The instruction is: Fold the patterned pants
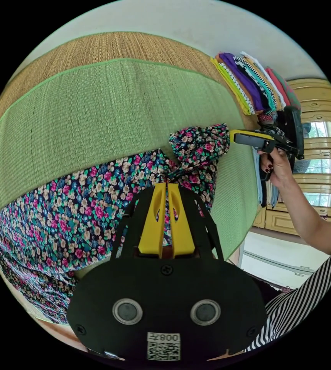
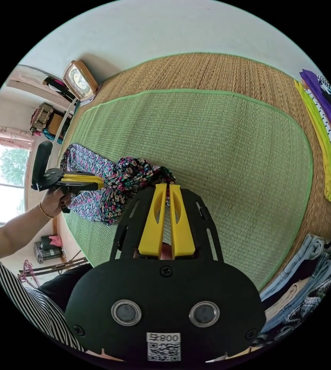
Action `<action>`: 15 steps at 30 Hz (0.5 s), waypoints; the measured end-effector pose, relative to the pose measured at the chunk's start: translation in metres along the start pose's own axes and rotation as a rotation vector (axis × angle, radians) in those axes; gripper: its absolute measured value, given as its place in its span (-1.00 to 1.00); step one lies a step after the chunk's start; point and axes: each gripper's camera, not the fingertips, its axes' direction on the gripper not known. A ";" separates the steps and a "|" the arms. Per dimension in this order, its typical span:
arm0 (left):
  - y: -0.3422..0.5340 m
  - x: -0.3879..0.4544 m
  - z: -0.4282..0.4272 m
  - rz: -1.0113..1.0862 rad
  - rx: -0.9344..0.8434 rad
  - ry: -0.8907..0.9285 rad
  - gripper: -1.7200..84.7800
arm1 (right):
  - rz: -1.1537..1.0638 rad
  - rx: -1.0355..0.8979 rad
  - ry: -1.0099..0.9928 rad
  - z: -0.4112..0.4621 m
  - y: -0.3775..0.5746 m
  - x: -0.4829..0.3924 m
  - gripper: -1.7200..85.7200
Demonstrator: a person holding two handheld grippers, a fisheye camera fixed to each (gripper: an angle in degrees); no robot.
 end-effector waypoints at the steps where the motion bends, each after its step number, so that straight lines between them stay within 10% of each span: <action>1: 0.003 0.002 -0.004 0.005 0.025 0.025 -0.94 | -0.005 0.007 0.000 -0.004 -0.002 -0.001 -0.94; 15: 0.040 0.049 0.000 0.095 0.069 0.280 -0.95 | -0.114 0.147 0.048 -0.082 -0.041 -0.013 -0.95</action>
